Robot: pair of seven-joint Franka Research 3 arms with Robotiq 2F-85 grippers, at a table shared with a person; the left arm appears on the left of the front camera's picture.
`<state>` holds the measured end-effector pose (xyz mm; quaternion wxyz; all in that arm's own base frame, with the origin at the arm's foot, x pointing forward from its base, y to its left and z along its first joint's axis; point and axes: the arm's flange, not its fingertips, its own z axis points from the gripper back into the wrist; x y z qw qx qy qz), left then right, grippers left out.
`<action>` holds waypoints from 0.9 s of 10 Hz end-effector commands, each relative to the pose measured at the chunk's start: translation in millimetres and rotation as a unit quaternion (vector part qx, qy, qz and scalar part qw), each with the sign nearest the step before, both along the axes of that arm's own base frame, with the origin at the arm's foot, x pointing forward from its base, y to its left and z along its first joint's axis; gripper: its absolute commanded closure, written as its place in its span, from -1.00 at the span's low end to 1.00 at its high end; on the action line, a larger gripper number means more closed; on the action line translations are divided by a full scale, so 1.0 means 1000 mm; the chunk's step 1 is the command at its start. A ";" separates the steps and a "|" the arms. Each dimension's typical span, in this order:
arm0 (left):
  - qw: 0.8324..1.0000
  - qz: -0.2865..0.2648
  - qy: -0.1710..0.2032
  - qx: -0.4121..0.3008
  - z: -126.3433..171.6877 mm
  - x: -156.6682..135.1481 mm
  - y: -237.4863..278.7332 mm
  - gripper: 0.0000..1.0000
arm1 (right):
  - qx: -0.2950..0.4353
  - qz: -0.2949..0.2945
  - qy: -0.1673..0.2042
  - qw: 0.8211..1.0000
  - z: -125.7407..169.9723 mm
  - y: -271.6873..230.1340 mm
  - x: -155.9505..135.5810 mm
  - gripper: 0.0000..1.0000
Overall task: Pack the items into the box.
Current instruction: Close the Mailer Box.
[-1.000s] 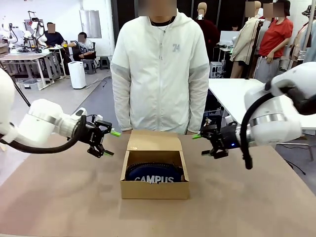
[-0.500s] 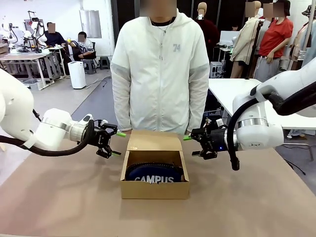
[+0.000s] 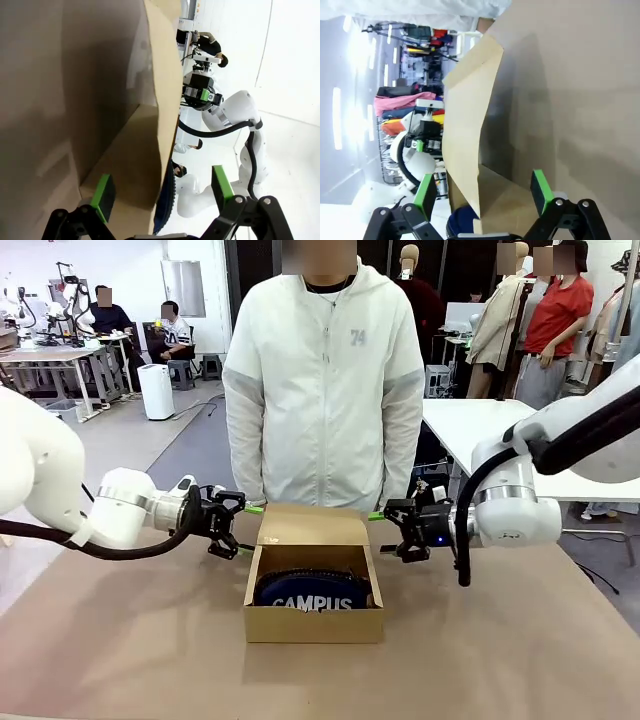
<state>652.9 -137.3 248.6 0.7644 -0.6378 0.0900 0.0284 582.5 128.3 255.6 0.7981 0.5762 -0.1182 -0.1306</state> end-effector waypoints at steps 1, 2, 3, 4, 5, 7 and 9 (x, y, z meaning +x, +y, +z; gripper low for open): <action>1.000 0.000 0.016 -0.013 -0.003 0.011 -0.006 -1.00 | 0.049 0.024 0.030 0.998 -0.014 0.017 0.025 -1.00; 1.000 -0.007 0.015 -0.026 -0.005 0.012 -0.008 -1.00 | 0.075 0.048 0.039 0.995 -0.017 0.026 0.029 -1.00; 0.999 -0.009 0.017 -0.030 -0.006 0.013 -0.012 -1.00 | 0.097 0.067 0.049 0.992 -0.019 0.033 0.032 -1.00; 0.999 -0.023 0.017 -0.036 -0.009 0.013 -0.016 -1.00 | 0.100 0.062 0.054 0.992 -0.022 0.034 0.035 -1.00; 0.999 -0.030 0.011 -0.040 -0.011 0.012 -0.019 -0.61 | 0.107 0.058 0.059 0.991 -0.023 0.033 0.036 -0.66; 0.998 -0.049 0.000 -0.051 -0.007 0.008 -0.020 0.17 | 0.105 0.057 0.061 0.991 -0.025 0.029 0.036 0.08; 0.996 -0.071 -0.011 -0.060 -0.007 0.004 -0.024 0.95 | 0.099 0.046 0.059 0.992 -0.025 0.029 0.035 0.73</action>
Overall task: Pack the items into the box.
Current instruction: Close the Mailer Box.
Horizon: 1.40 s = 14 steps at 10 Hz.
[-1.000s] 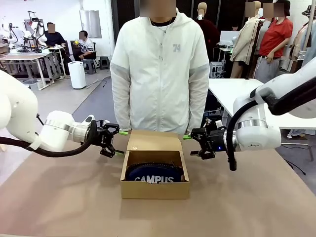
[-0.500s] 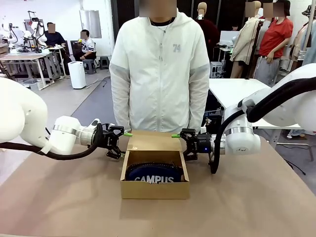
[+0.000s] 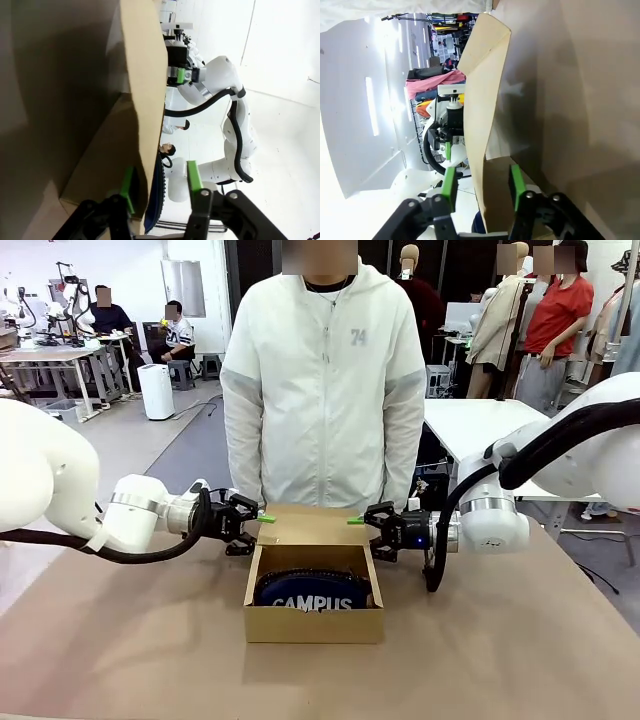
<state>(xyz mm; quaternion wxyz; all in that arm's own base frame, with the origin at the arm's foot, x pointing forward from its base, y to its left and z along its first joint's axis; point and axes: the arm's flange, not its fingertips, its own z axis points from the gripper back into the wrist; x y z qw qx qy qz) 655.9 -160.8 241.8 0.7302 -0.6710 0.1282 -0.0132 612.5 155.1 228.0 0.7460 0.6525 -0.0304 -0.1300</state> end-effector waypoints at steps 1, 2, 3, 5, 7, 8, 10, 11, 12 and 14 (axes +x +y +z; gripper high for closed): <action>1.000 -0.021 -0.016 -0.004 0.000 0.001 -0.002 0.95 | -0.010 0.003 0.002 1.000 0.003 0.001 0.003 0.73; 1.000 -0.024 -0.015 0.000 0.001 0.002 -0.003 0.95 | -0.007 0.005 -0.006 1.000 0.005 -0.001 0.001 0.73; 1.000 -0.023 -0.015 0.003 0.001 0.004 -0.005 0.95 | -0.003 0.013 -0.011 1.000 0.005 -0.001 -0.001 0.73; 1.000 -0.020 -0.014 0.007 0.002 0.006 -0.007 0.95 | 0.003 0.024 -0.032 0.999 0.012 0.000 -0.006 0.73; 0.998 -0.018 -0.057 0.004 0.015 0.002 -0.007 0.95 | 0.005 0.039 -0.073 0.997 0.024 -0.001 -0.011 0.73; 0.996 -0.020 -0.088 -0.004 0.026 -0.002 -0.008 0.95 | 0.009 0.054 -0.094 0.994 0.030 -0.002 -0.014 0.73; 0.988 -0.046 -0.143 -0.031 0.043 -0.013 -0.012 0.95 | 0.020 0.080 -0.144 0.986 0.042 -0.005 -0.022 0.73; 0.982 -0.067 -0.175 -0.040 0.048 -0.022 -0.014 0.95 | 0.022 0.083 -0.168 0.982 0.045 -0.008 -0.025 0.73; 0.974 -0.092 -0.198 -0.053 0.051 -0.032 -0.014 0.95 | 0.017 0.086 -0.181 0.980 0.046 -0.009 -0.027 0.73; 0.974 -0.107 -0.198 -0.032 0.048 -0.042 -0.013 0.95 | 0.014 0.080 -0.193 0.978 0.046 -0.009 -0.024 0.73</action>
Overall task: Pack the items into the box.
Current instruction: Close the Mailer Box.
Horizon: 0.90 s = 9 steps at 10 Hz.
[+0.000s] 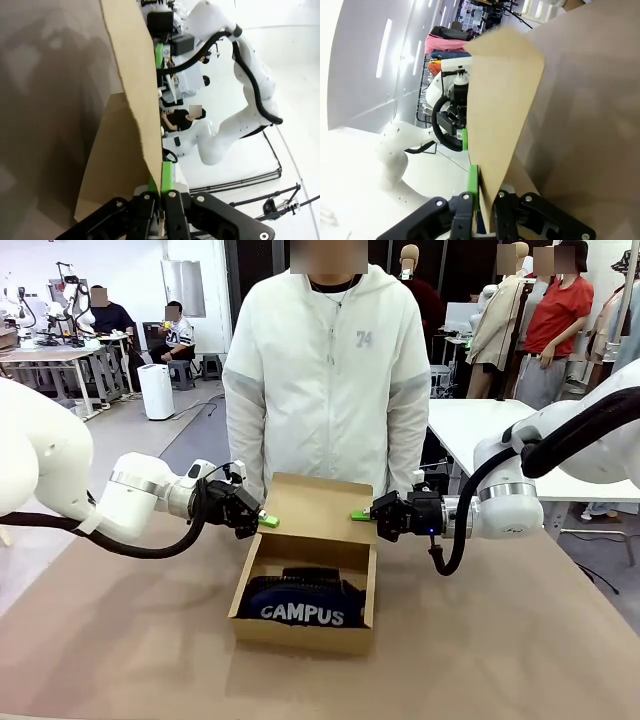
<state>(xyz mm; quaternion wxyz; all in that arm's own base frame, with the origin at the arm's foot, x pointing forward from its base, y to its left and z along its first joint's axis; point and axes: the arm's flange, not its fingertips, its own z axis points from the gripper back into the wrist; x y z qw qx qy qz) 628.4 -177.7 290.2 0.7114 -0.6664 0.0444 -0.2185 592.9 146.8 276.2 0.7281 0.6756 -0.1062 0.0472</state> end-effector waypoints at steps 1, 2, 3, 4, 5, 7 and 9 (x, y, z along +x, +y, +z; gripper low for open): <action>1.000 -0.006 0.005 0.009 -0.003 -0.015 0.005 0.95 | 0.001 -0.003 -0.021 1.000 -0.002 0.001 -0.004 0.73; 1.000 -0.001 0.009 0.009 -0.006 -0.015 0.005 0.95 | 0.003 -0.005 -0.022 1.000 -0.003 0.000 -0.004 0.73; 1.000 -0.002 0.012 0.004 -0.007 -0.013 0.006 0.95 | 0.004 -0.008 -0.019 1.000 -0.004 0.000 -0.003 0.73; 1.000 0.009 0.023 0.000 -0.009 -0.011 0.007 0.74 | 0.002 -0.010 -0.010 1.000 -0.006 0.001 -0.001 0.86; 1.000 0.008 0.020 -0.001 -0.011 -0.010 0.007 0.36 | 0.000 -0.007 -0.007 1.000 -0.009 0.002 0.000 0.86; 1.000 0.007 0.008 -0.006 -0.011 -0.008 0.004 0.36 | 0.001 -0.003 -0.005 1.000 -0.009 0.004 0.002 0.86; 0.999 0.008 -0.030 -0.026 -0.005 -0.006 0.000 0.36 | 0.003 0.004 -0.019 1.000 -0.006 0.007 -0.002 0.86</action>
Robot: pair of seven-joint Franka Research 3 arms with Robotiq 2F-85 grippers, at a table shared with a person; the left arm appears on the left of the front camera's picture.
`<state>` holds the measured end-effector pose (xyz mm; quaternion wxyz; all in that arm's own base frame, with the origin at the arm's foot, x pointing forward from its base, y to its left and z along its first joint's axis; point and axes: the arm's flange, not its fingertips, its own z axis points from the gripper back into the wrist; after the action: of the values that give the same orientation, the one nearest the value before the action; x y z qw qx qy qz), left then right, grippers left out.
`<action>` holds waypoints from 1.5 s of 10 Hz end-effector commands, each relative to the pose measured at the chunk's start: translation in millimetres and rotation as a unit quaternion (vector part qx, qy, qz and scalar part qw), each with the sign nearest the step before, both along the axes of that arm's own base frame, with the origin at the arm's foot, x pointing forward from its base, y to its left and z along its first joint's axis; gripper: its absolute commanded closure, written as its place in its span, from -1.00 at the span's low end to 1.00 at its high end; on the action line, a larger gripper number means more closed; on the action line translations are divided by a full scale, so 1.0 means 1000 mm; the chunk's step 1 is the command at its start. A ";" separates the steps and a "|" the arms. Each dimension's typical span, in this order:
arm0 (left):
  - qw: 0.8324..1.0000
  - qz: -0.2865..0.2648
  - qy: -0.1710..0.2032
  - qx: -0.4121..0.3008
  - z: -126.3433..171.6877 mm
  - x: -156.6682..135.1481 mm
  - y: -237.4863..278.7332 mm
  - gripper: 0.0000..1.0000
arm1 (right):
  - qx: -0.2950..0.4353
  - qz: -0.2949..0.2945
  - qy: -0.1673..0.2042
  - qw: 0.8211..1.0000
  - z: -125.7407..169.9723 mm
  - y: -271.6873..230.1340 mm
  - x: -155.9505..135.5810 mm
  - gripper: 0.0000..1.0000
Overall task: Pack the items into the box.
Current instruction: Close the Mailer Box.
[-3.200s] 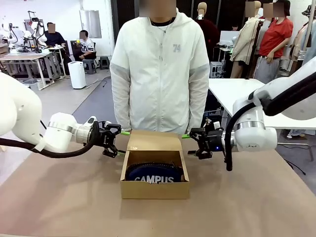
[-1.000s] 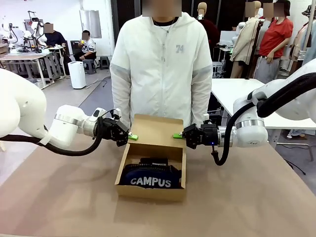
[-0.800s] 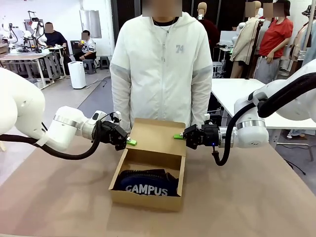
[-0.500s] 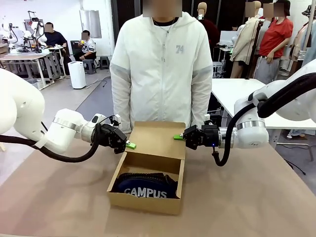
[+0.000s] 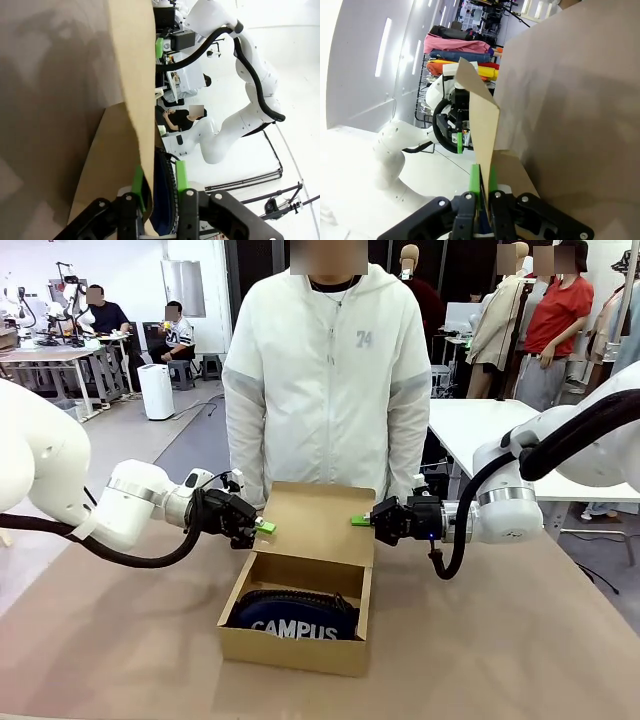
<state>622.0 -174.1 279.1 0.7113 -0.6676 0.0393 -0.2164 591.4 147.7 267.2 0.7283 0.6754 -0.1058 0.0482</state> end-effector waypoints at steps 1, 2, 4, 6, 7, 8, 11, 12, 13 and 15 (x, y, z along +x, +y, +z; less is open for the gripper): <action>0.998 -0.010 -0.048 -0.034 0.010 0.003 -0.008 0.36 | 0.006 0.006 -0.031 0.999 0.007 0.006 -0.003 0.86; 0.998 -0.012 -0.062 -0.026 0.011 0.005 -0.013 0.36 | 0.007 0.012 -0.046 0.999 0.012 0.006 -0.005 0.86; 0.997 -0.014 -0.074 -0.022 0.014 0.009 -0.019 0.36 | -0.001 0.013 -0.039 0.999 0.012 0.007 -0.003 0.33; 0.997 -0.008 -0.081 -0.017 0.019 0.011 -0.020 0.36 | -0.001 0.018 -0.044 0.999 0.012 0.008 -0.003 0.33; 0.996 -0.004 -0.086 -0.016 0.022 0.010 -0.020 0.36 | -0.004 0.017 -0.050 0.999 0.014 0.009 -0.005 0.33; 0.995 0.003 -0.102 -0.018 0.025 0.008 -0.020 0.36 | -0.010 0.019 -0.062 0.998 0.016 0.009 -0.009 0.33; 0.978 0.011 -0.206 -0.034 0.041 -0.014 -0.014 0.36 | -0.025 0.025 -0.134 0.990 0.031 0.008 -0.040 0.33; 0.970 0.011 -0.236 -0.056 0.045 -0.025 -0.012 0.36 | -0.026 0.001 -0.165 0.986 0.040 0.009 -0.056 0.33; 0.987 0.004 -0.158 -0.019 0.035 0.010 -0.015 0.36 | -0.012 0.026 -0.091 0.995 0.024 0.007 -0.017 0.33; 0.987 0.004 -0.158 -0.019 0.035 0.010 -0.015 0.36 | -0.012 0.026 -0.091 0.995 0.024 0.007 -0.017 0.33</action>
<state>624.2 -187.5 311.6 0.6928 -0.6370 -0.0941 -0.3246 562.9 151.9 290.9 0.7219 0.6569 -0.1671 0.1394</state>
